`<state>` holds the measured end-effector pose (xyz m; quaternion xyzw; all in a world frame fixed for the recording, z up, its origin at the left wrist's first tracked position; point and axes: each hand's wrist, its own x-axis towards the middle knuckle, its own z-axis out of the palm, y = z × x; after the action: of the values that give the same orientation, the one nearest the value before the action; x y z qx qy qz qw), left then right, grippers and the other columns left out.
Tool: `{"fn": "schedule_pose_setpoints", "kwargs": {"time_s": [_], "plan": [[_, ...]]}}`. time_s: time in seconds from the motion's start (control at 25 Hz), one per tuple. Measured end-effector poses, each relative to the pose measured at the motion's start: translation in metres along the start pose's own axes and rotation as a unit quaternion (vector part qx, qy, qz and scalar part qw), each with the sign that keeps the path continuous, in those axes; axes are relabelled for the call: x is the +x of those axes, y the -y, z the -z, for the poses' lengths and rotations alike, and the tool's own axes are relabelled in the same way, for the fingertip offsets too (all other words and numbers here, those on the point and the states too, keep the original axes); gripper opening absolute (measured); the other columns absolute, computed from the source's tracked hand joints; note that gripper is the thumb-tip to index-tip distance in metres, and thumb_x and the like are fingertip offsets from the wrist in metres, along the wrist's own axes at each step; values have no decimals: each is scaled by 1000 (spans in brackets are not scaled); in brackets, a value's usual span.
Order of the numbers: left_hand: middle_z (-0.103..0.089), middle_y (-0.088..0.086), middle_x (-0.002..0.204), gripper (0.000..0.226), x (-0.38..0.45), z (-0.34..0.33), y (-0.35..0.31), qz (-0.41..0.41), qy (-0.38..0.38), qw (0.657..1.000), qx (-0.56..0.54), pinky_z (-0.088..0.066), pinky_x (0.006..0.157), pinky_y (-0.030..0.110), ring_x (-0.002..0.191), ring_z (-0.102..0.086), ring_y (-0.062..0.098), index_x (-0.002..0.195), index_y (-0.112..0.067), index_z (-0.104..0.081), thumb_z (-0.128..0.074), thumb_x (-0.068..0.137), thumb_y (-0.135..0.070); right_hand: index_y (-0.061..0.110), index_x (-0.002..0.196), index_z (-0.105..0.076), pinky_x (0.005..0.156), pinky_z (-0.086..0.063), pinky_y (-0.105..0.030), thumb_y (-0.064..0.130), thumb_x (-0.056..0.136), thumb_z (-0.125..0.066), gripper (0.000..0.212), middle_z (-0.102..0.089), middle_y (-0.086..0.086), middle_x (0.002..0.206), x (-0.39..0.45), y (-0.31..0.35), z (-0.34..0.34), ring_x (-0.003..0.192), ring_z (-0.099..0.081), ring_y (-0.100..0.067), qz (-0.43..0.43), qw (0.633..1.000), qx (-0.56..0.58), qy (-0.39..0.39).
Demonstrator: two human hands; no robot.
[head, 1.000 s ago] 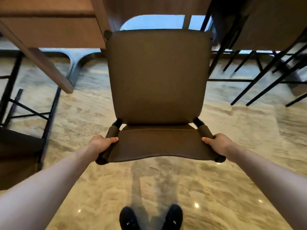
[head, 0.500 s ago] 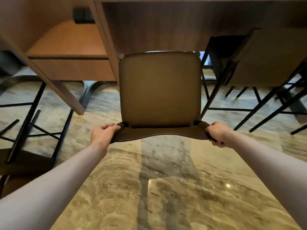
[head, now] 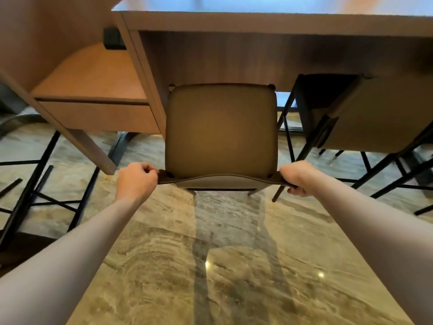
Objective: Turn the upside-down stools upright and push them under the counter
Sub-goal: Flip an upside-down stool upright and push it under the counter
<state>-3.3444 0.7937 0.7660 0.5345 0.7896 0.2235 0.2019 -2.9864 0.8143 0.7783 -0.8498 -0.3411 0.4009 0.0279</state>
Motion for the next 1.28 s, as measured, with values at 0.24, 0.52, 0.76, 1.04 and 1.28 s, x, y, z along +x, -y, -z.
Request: {"fn": "schedule_pose_setpoints", "kwargs": {"time_s": [0.24, 0.52, 0.76, 1.04, 1.28], "plan": [[-70, -2, 77, 28, 68, 9, -40, -12, 3, 999, 32, -43, 62, 27, 70, -57, 16, 77, -23, -76, -49, 84, -15, -2, 111, -61, 29, -38, -17, 25, 93, -43, 36, -71, -21, 88, 44, 59, 27, 33, -62, -22, -2, 998, -31, -53], [-70, -3, 79, 26, 151, 21, -88, -24, 69, 997, 33, -44, 60, 27, 76, -61, 20, 77, -26, -74, -51, 84, -16, 0, 114, -64, 46, -55, -26, 27, 94, -53, 36, -71, -22, 87, 68, 129, 62, 52, -67, -24, -14, 988, 48, -145], [-69, 1, 89, 28, 201, 20, -114, -31, 88, 995, 34, -46, 72, 31, 84, -61, 24, 87, -24, -75, -48, 89, -16, 7, 87, -64, 44, -58, -33, 25, 87, -57, 19, -67, -13, 67, 81, 170, 79, 35, -64, -27, 15, 975, 72, -212], [-70, 2, 96, 27, 247, 12, -140, -6, 93, 995, 20, -52, 83, 37, 92, -62, 28, 93, -27, -75, -50, 92, -19, 5, 97, -61, 29, -44, -23, 25, 89, -56, 22, -69, -18, 75, 124, 205, 102, 36, -64, -33, 3, 983, 78, -167], [-69, 5, 92, 29, 264, 14, -155, 36, 124, 991, 17, -58, 83, 42, 89, -66, 31, 81, -30, -71, -48, 95, -18, 8, 120, -56, 36, -52, -31, 36, 90, -58, 41, -69, -20, 104, 154, 212, 109, 39, -66, -33, 5, 993, 50, -104]]}}
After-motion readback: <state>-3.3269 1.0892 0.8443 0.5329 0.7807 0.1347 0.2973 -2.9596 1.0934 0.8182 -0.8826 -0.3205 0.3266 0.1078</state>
